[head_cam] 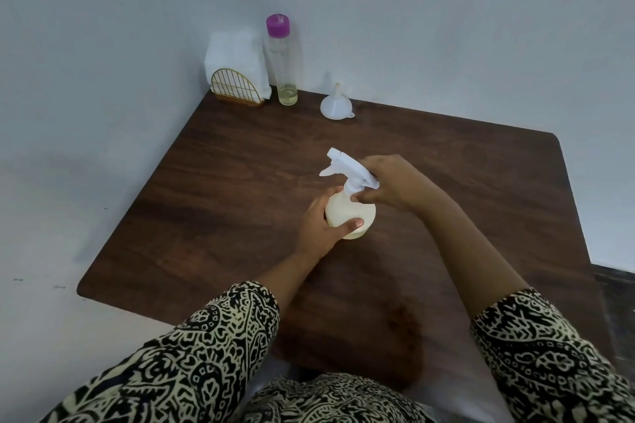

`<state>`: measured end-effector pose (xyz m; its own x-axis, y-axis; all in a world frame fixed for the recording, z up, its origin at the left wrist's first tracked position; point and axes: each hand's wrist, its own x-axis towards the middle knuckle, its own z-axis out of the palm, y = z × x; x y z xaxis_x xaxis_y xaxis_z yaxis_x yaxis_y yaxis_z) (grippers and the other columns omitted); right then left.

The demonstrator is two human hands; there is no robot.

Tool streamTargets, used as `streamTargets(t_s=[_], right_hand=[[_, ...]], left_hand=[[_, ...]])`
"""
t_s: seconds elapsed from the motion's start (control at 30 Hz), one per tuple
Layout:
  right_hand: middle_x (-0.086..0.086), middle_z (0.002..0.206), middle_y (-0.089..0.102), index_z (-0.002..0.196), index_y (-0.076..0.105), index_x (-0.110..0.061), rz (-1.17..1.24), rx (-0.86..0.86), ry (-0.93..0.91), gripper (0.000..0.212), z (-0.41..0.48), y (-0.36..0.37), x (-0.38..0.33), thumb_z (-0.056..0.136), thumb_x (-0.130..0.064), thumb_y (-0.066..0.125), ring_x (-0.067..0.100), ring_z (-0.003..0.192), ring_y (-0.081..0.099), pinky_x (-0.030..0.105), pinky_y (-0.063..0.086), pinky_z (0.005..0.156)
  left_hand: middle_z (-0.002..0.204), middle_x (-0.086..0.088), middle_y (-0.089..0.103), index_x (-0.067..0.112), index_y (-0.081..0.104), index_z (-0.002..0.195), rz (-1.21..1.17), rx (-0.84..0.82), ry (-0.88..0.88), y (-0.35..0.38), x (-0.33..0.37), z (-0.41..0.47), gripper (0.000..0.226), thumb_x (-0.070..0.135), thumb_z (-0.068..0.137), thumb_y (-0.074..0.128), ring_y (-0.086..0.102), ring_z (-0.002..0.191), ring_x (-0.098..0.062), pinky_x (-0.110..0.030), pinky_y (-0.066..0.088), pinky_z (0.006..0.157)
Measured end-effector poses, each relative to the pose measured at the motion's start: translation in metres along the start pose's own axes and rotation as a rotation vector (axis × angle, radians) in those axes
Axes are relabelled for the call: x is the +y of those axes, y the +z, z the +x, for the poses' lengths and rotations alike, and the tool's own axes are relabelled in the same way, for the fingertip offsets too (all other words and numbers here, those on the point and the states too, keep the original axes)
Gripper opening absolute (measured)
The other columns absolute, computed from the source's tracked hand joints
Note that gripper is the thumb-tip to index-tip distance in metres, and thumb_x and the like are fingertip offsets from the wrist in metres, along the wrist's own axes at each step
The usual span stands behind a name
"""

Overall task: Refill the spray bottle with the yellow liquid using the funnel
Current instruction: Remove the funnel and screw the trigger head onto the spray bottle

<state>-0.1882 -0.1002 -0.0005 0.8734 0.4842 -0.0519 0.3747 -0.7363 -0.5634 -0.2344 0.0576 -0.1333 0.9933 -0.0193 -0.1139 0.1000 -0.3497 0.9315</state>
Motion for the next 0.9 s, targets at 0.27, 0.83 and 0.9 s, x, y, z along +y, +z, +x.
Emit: streamTargets(t_s=[0.27,0.83,0.9], right_hand=[[-0.005,0.064,0.040,0.068,0.049,-0.014,-0.150,0.604,0.210,0.042,-0.012,0.059,-0.007,0.072,-0.048,0.074,0.010,0.053,0.038,0.014,0.017,0.047],[-0.012,0.093,0.067,0.097,0.065,-0.019,0.535,0.422,0.190,0.029,-0.024,0.055,0.007,0.073,-0.015,0.080,0.001,0.087,0.063,0.016,0.051,0.078],[-0.011,0.085,0.063,0.088,0.058,-0.017,0.480,0.551,0.239,0.030,-0.021,0.066,0.000,0.070,-0.018,0.081,-0.001,0.079,0.059,0.009,0.045,0.069]], left_hand=[[0.120,0.022,0.057,0.054,0.049,0.116,0.024,-0.006,0.056,-0.001,0.005,-0.002,0.060,0.061,0.062,0.075,0.054,0.115,-0.009,-0.037,0.050,0.095],[0.123,0.013,0.059,0.038,0.051,0.127,0.019,-0.003,-0.010,0.000,0.003,-0.002,0.078,0.065,0.059,0.077,0.056,0.112,-0.008,-0.039,0.053,0.091],[0.123,0.012,0.060,0.038,0.050,0.128,0.012,-0.005,-0.006,0.000,0.002,-0.002,0.078,0.066,0.059,0.077,0.057,0.112,-0.008,-0.040,0.053,0.091]])
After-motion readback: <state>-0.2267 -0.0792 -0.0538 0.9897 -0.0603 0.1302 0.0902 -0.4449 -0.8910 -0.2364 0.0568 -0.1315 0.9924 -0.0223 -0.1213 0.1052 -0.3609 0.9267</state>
